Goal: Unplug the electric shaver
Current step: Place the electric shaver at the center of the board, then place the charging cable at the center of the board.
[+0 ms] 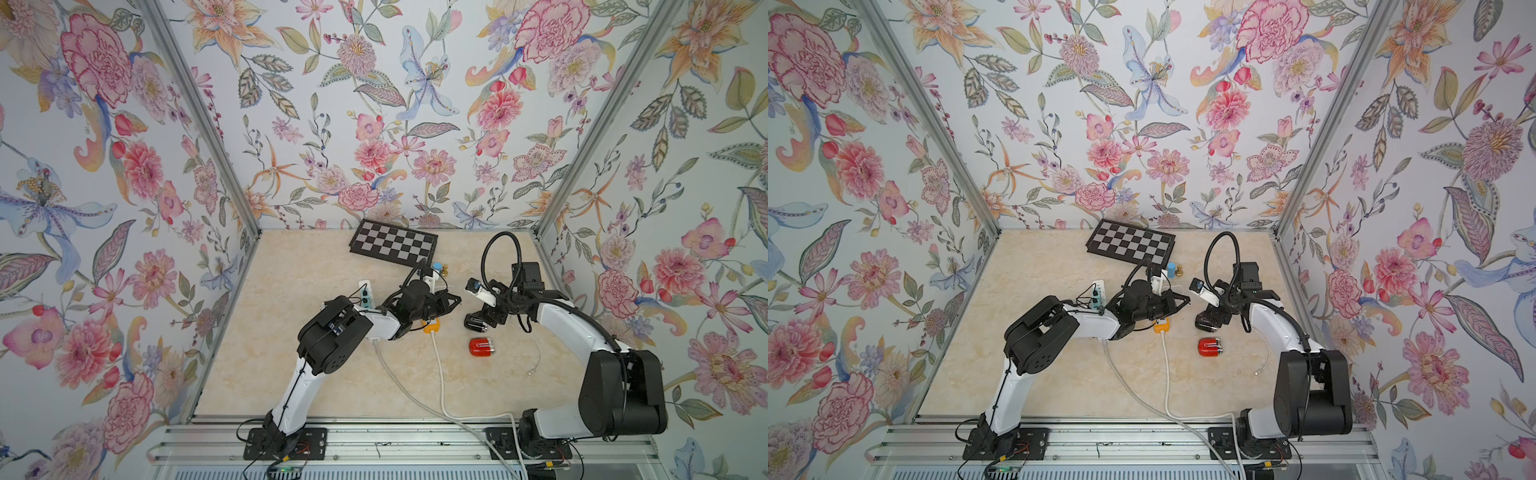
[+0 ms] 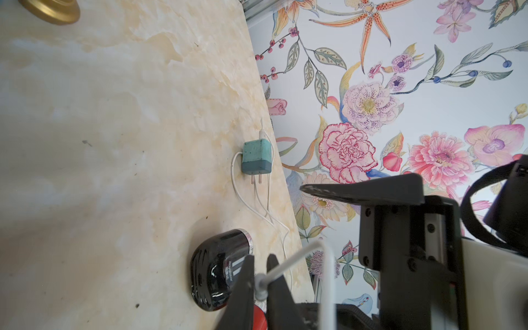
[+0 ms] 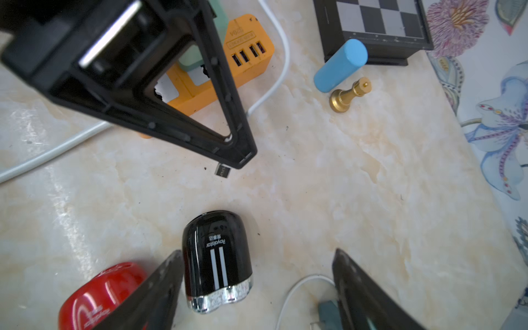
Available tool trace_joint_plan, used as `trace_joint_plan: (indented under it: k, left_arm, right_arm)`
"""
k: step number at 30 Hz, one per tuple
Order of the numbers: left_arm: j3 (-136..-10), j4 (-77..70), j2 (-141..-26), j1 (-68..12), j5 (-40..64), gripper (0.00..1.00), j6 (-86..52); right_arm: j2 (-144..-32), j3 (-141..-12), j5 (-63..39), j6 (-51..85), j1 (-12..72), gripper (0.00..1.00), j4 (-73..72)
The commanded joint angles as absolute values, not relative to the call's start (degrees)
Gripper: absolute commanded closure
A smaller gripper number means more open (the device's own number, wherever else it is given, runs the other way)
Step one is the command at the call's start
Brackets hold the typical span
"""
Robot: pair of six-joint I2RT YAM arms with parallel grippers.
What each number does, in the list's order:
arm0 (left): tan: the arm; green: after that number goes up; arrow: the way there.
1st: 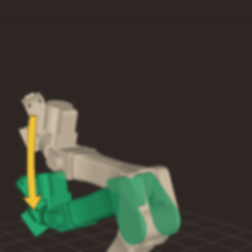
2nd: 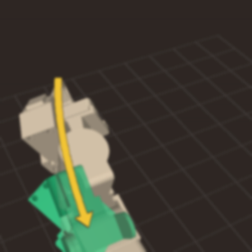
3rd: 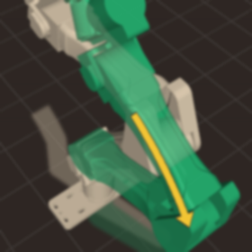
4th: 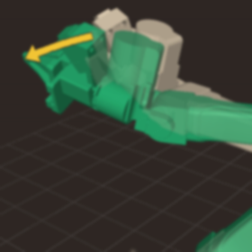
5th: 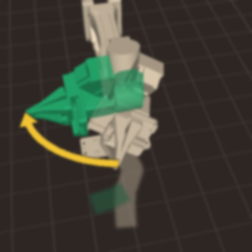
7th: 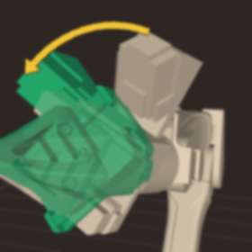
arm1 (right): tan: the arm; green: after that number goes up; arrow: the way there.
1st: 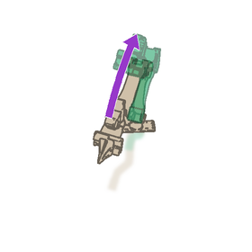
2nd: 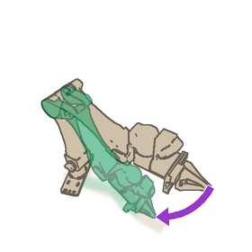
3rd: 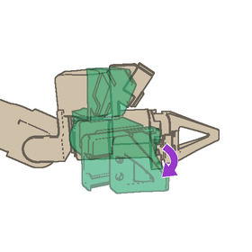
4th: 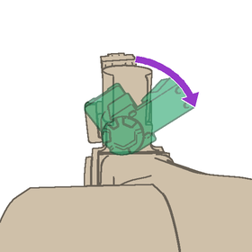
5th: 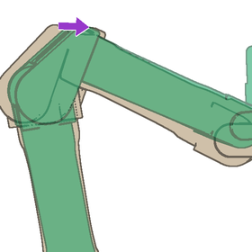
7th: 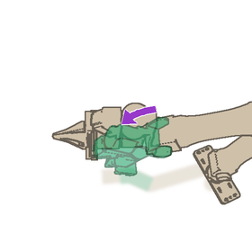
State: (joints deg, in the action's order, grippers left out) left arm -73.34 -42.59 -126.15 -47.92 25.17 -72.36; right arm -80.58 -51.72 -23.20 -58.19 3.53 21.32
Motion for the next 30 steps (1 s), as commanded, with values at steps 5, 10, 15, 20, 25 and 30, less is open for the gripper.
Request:
trace_joint_plan:
  k: [5, 10, 15, 20, 25, 30]
  left_arm:
    - [-76.9, -32.65, -128.12, -48.25, 26.42, 0.55, -65.03]
    - [-79.82, -24.52, -127.32, -48.32, 25.11, 0.35, -58.72]
    - [-83.14, -14.87, -125.83, -48.94, 22.32, 0.13, -51.32]
    - [-85.53, -7.0, -124.24, -49.13, 19.73, 0.04, -45.47]
    - [-89.41, 0.03, -123.5, -49.64, 20.06, 0.01, -39.9]
    - [-92.88, 4.08, -123.5, -50.05, 20.24, 0.01, -35.93]
  right_arm:
    - [-71.5, -47.22, -25.47, -42.78, -1.63, 0.18, 17.19]
    - [-68.45, -46.78, -26.79, -39.49, -2.54, 0.17, 17.08]
    - [-67.01, -45.56, -27.0, -36.39, -2.43, 0.18, 16.23]
    - [-64.36, -43.45, -26.8, -33.1, -2.42, 0.16, 13.61]
    - [-63.24, -43.15, -26.5, -31.61, -2.46, 0.16, 13.52]
    - [-63.33, -42.89, -25.58, -29.84, -2.41, 0.15, 12.83]
